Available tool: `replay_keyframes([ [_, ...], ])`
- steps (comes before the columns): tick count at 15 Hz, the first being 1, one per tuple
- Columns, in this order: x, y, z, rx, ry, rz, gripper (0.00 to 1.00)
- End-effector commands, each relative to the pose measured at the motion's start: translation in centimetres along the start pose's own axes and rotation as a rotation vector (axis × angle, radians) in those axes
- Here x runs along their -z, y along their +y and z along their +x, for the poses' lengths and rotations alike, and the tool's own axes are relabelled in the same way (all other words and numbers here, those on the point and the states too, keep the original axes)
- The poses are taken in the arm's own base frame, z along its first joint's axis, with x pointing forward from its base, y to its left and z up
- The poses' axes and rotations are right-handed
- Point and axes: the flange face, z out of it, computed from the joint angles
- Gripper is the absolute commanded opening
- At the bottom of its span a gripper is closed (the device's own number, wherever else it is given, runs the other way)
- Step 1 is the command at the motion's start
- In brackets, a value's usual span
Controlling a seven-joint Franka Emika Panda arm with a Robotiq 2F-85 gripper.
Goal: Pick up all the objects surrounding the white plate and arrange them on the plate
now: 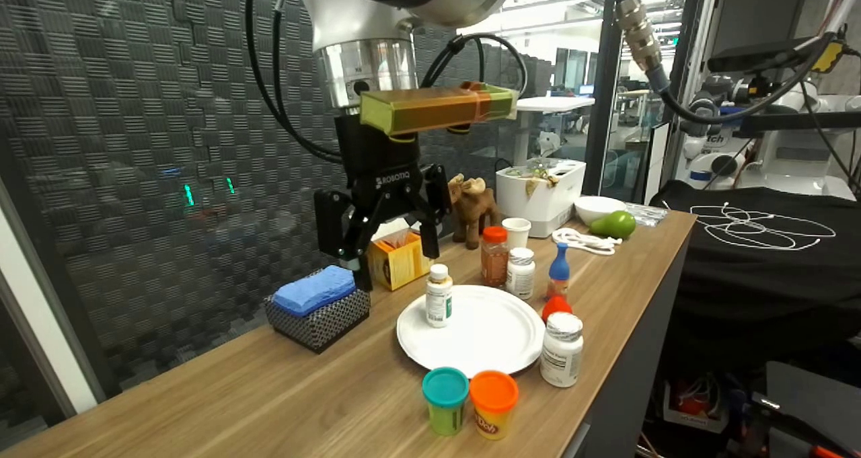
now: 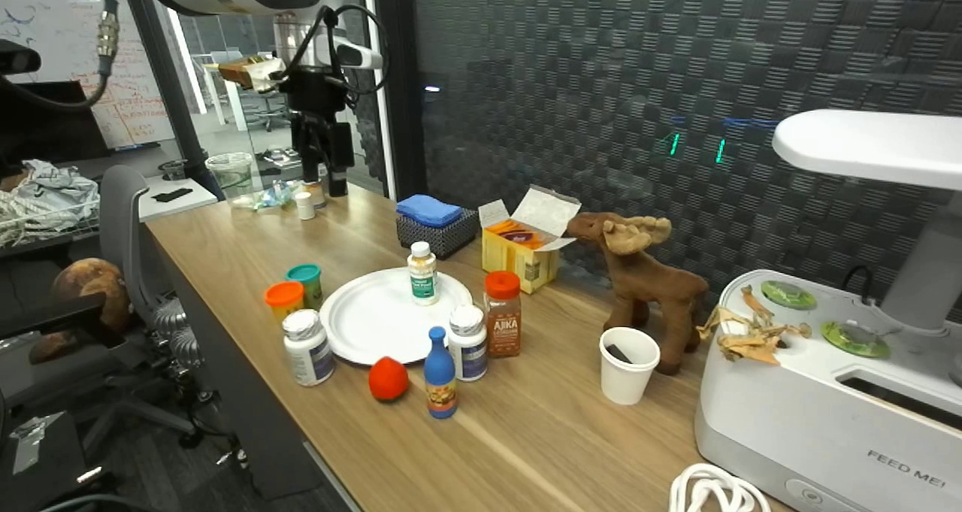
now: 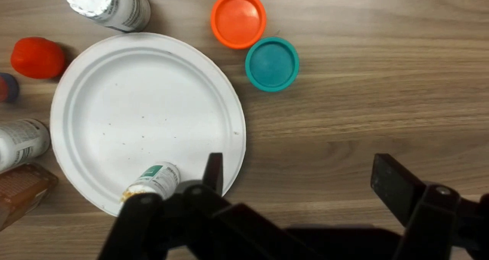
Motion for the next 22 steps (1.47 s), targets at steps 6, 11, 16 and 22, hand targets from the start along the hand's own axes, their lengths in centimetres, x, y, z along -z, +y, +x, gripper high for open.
replay_keyframes([
  [6, -0.4, -0.1, -0.3, 0.013, 0.013, -0.006, 1.00],
  [11, -5.8, 0.0, -3.3, 0.043, 0.010, -0.047, 1.00],
  [16, -11.6, -0.1, -5.7, 0.129, 0.027, -0.055, 1.00],
  [22, -13.5, 0.0, -6.0, 0.174, 0.095, -0.024, 1.00],
])
